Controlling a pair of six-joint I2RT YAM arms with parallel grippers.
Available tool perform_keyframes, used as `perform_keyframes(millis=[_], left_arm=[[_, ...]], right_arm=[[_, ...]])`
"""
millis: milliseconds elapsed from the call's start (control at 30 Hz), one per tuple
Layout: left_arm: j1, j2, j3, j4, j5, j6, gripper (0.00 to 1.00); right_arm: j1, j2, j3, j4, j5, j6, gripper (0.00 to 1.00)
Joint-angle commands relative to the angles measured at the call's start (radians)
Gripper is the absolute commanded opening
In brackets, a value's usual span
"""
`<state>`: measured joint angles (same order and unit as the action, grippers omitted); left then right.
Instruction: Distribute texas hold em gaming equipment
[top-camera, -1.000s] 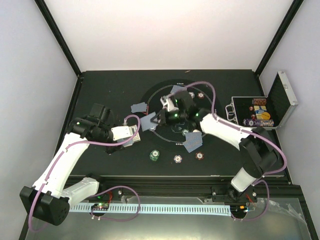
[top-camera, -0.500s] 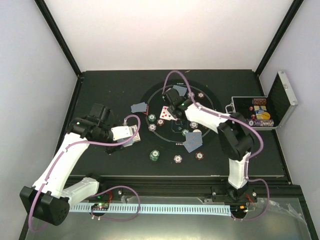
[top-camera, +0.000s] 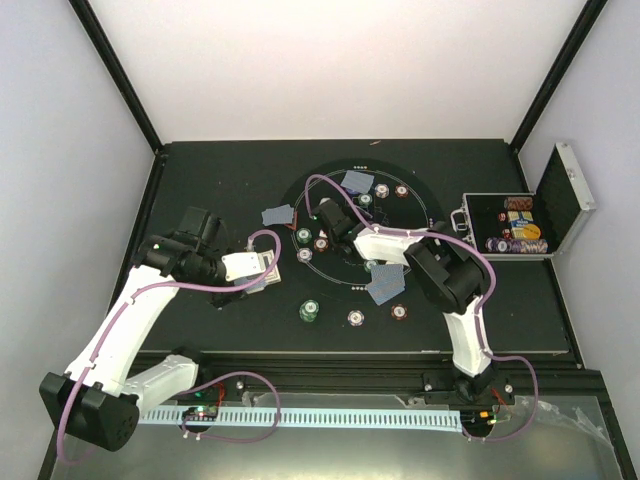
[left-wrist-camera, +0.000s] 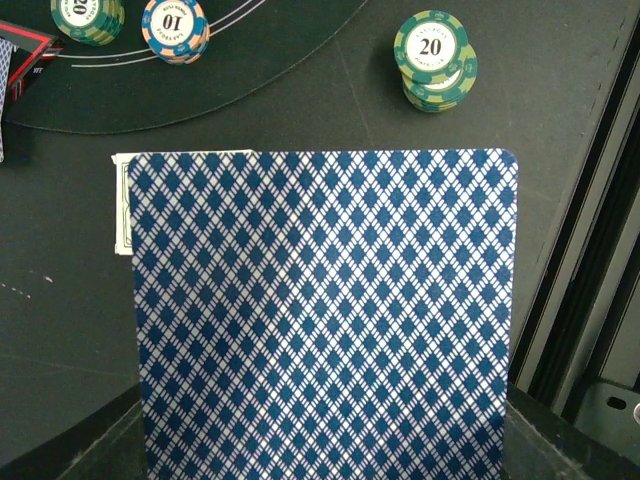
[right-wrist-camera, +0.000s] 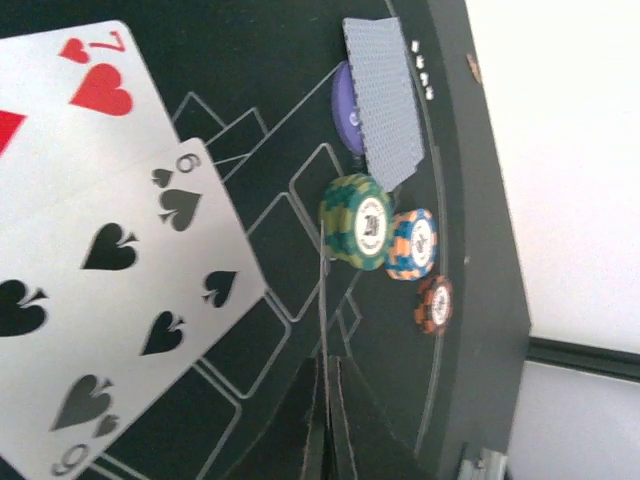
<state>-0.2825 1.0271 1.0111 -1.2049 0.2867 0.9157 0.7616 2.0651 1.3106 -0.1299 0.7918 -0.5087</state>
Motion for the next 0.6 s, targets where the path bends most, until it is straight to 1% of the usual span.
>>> perform_keyframes(millis=[0, 133, 267, 300, 500, 567], left_arm=[[0.002, -0.014, 0.022, 0.000, -0.015, 0.009, 0.02], [0.002, -0.010, 0.035, -0.006, -0.011, 0.009, 0.02], [0.002, -0.007, 0.050, -0.016, -0.006, 0.007, 0.02], [0.002, -0.008, 0.052, -0.017, -0.005, 0.006, 0.01], [0.002, -0.009, 0.061, -0.030, 0.000, 0.006, 0.02], [0.002, -0.012, 0.061, -0.032, 0.002, 0.006, 0.02]], right_arm=[[0.003, 0.032, 0.039, -0.087, -0.031, 0.061, 0.05], [0.007, -0.006, 0.014, -0.143, -0.124, 0.125, 0.17], [0.012, -0.053, -0.002, -0.191, -0.207, 0.173, 0.45], [0.012, -0.070, -0.007, -0.197, -0.223, 0.182, 0.50], [0.010, -0.189, -0.017, -0.223, -0.274, 0.276, 0.76], [0.008, -0.236, -0.023, -0.224, -0.288, 0.320, 0.83]])
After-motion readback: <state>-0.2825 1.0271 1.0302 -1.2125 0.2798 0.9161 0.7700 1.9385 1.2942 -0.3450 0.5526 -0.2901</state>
